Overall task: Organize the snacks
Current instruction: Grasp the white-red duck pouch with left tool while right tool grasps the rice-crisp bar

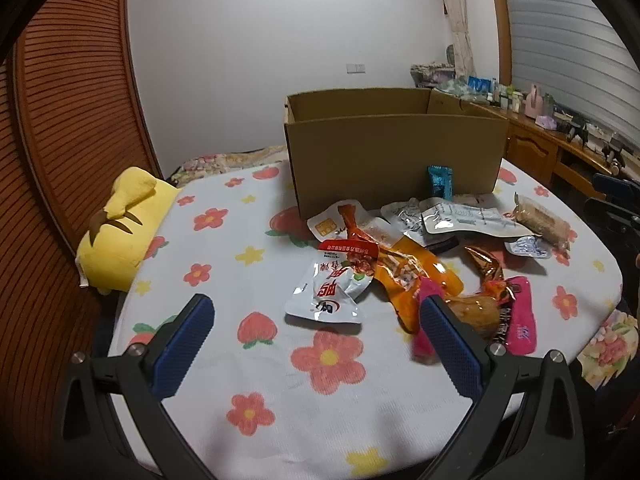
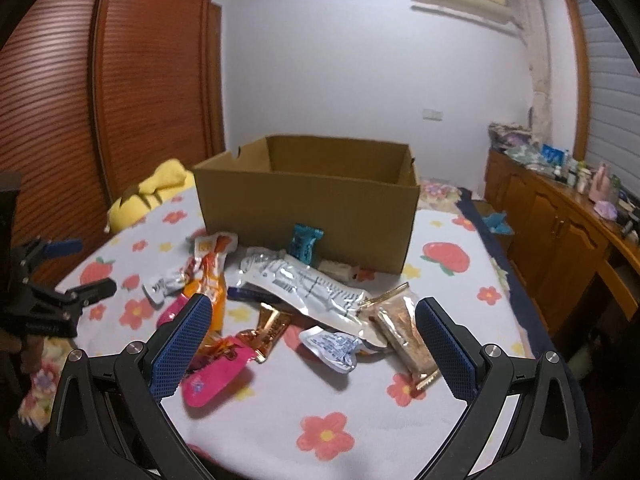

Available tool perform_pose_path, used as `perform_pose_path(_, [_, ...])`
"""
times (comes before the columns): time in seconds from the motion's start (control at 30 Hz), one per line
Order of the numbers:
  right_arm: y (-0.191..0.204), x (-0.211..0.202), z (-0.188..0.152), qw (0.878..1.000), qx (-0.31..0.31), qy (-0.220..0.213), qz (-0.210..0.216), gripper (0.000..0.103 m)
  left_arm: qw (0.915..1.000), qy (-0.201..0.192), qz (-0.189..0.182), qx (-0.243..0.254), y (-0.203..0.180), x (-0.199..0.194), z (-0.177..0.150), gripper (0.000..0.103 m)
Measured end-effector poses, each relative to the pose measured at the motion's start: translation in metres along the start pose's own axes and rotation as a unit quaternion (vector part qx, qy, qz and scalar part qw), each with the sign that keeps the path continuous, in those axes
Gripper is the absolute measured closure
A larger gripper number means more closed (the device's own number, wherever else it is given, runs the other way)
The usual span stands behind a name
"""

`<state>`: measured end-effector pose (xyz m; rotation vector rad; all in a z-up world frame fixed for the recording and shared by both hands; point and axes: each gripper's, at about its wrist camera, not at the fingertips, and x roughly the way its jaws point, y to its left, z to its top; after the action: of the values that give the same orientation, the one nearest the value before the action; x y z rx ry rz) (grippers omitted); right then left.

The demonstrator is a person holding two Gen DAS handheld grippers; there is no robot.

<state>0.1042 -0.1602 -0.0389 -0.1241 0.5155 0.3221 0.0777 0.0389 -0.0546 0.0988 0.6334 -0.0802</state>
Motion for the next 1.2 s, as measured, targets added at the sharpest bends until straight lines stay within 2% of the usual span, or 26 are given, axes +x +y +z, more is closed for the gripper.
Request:
perform_pose_path(0.07, [-0.005,0.01,0.001,1.0,-0.006,0.013,0.007,0.0,0.9998,0.011,-0.014,-0.004,0.003,0.009,0.001,0.0])
perform_pose_path(0.3, [-0.015,0.041,0.005,0.996,-0.04,0.061,0.043,0.002,0.999,0.037,-0.023,0.01,0.006,0.034,0.005,0.0])
perform_pose_path(0.4, [-0.025,0.053,0.006,0.995,-0.051,0.074,0.036,0.004,0.9983,0.048,-0.029,0.013,0.008,0.045,0.008,0.0])
perform_pose_path(0.57, [-0.057,0.075,0.002,0.994,-0.031,0.104,0.031,0.007,0.9967,0.065,-0.043,0.023,0.009,0.063,0.015,0.001])
perform_pose_path(0.83, [-0.079,0.1,-0.007,0.988,-0.027,0.147,0.042,0.024,0.9923,0.099,-0.072,0.018,0.009,0.091,0.019,0.007])
perform_pose_path(1.2, [-0.091,0.118,-0.01,0.982,-0.02,0.173,0.066,0.026,0.984,0.142,-0.108,-0.001,0.016,0.113,0.028,0.015])
